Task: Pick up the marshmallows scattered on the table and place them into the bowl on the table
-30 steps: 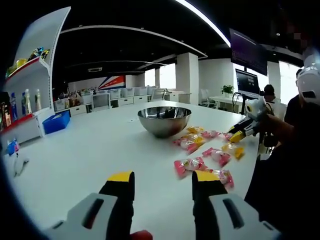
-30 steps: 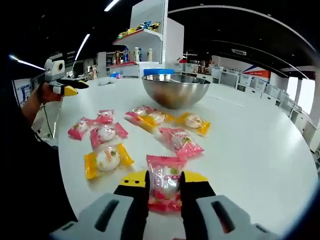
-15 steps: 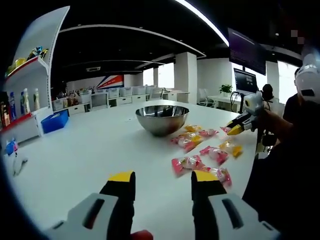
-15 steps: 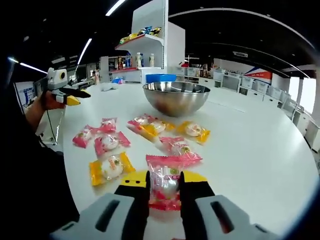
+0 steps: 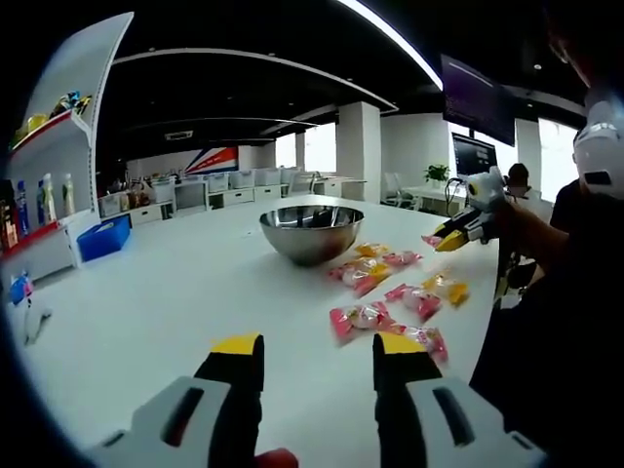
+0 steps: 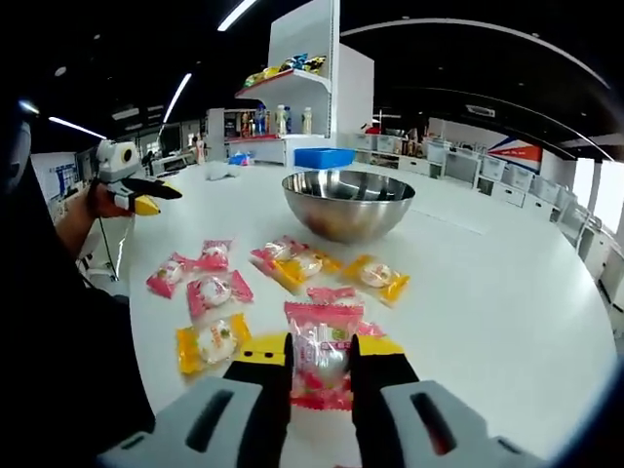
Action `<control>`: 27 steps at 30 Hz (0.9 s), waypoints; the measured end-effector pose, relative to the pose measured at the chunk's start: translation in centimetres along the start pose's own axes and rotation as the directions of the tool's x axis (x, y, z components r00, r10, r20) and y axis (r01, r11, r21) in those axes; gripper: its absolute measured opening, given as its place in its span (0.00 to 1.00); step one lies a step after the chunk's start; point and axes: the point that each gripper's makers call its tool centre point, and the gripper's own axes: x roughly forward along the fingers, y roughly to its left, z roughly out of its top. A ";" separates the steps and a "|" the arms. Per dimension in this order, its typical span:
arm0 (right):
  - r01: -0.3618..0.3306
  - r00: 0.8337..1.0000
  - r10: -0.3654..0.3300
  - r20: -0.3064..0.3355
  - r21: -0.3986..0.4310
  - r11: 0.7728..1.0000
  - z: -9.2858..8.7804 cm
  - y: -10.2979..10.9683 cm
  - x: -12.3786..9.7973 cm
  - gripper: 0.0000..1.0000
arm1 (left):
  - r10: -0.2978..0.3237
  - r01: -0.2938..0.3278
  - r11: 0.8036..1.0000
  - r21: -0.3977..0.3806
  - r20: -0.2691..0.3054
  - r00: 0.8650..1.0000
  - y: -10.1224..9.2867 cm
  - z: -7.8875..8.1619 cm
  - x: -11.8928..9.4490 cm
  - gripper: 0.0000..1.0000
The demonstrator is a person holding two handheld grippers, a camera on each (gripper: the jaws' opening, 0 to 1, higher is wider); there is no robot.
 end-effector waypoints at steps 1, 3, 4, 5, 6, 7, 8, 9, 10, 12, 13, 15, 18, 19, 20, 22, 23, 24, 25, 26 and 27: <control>-0.003 1.000 0.003 0.003 -0.003 1.000 0.3 -0.1 0.0 0.24 | -0.001 0.001 1.000 0.000 0.000 1.000 0.0 0.0 0.0 0.45; -0.008 1.000 0.008 0.009 -0.012 1.000 0.9 -0.2 0.0 0.24 | -0.003 0.003 1.000 0.001 0.000 1.000 -0.1 0.0 0.0 0.45; -0.010 1.000 0.010 0.012 -0.015 1.000 1.2 -0.3 0.1 0.24 | -0.003 0.003 1.000 0.000 0.000 1.000 -0.1 0.0 0.1 0.45; -0.012 1.000 0.012 0.014 -0.018 1.000 1.4 -0.4 0.2 0.24 | -0.003 0.003 1.000 0.001 0.000 1.000 -0.1 0.0 0.1 0.45; -0.012 1.000 0.013 0.016 -0.022 1.000 1.7 -0.5 0.2 0.24 | -0.004 0.004 1.000 0.002 0.000 1.000 -0.1 0.0 0.1 0.45; -0.013 1.000 0.014 0.018 -0.028 1.000 1.9 -0.6 0.3 0.24 | -0.005 0.005 1.000 0.002 0.000 1.000 -0.1 0.0 0.1 0.45; -0.015 1.000 0.015 0.019 -0.033 0.999 2.2 -0.7 0.4 0.24 | -0.006 0.006 1.000 0.002 0.001 1.000 -0.1 0.0 0.0 0.45; -0.015 1.000 0.016 0.020 -0.034 0.999 2.3 -0.8 0.4 0.24 | -0.006 0.006 1.000 0.002 0.002 1.000 -0.1 0.0 0.0 0.45; -0.018 1.000 0.019 0.024 -0.036 0.999 2.6 -0.8 0.6 0.24 | -0.007 0.007 1.000 0.002 0.002 1.000 -0.1 0.0 0.0 0.45; -0.025 0.999 0.026 0.032 -0.039 0.999 3.3 -1.0 0.8 0.24 | -0.007 0.007 1.000 0.002 0.001 1.000 -0.1 -0.1 0.0 0.45; -0.028 0.999 0.030 0.037 -0.040 0.999 3.6 -1.0 1.0 0.24 | -0.007 0.007 1.000 0.002 0.001 1.000 -0.1 -0.1 0.0 0.45; -0.034 0.998 0.036 0.044 -0.041 0.999 4.1 -1.1 1.3 0.24 | -0.007 0.007 1.000 0.001 0.001 1.000 -0.1 -0.1 -0.1 0.45; -0.037 0.998 0.040 0.053 -0.045 0.998 4.8 -1.3 1.7 0.24 | -0.008 0.008 1.000 0.002 -0.001 1.000 -0.2 -0.2 -0.1 0.45; -0.039 0.998 0.041 0.056 -0.047 0.998 5.1 -1.4 1.9 0.24 | -0.009 0.009 1.000 0.003 -0.001 1.000 -0.2 -0.1 -0.1 0.45; -0.040 0.997 0.043 0.057 -0.047 0.998 5.3 -1.5 2.0 0.24 | -0.010 0.010 1.000 0.004 -0.001 1.000 -0.2 -0.1 -0.1 0.45; -0.043 0.997 0.047 0.060 -0.055 0.998 5.8 -1.6 2.2 0.24 | -0.010 0.010 1.000 0.005 -0.001 1.000 -0.3 -0.1 -0.1 0.45; -0.044 0.997 0.047 0.061 -0.058 0.997 6.0 -1.7 2.3 0.24 | -0.010 0.010 1.000 0.005 -0.001 1.000 -0.3 0.0 -0.1 0.45; -0.044 0.997 0.048 0.064 -0.063 0.997 6.4 -1.9 2.4 0.24 | -0.010 0.010 1.000 0.006 -0.002 1.000 -0.3 -0.1 -0.1 0.44; -0.042 0.997 0.047 0.066 -0.068 0.997 6.7 -2.1 2.4 0.24 | -0.008 0.008 1.000 0.007 -0.003 1.000 -0.3 -0.1 -0.1 0.44; -0.040 0.997 0.045 0.069 -0.072 0.997 7.0 -2.2 2.5 0.24 | -0.008 0.008 1.000 0.007 -0.004 1.000 -0.3 -0.1 -0.1 0.44; -0.039 0.996 0.044 0.073 -0.076 0.996 7.4 -2.4 2.6 0.24 | -0.009 0.009 1.000 0.005 -0.003 1.000 -0.3 -0.1 0.0 0.44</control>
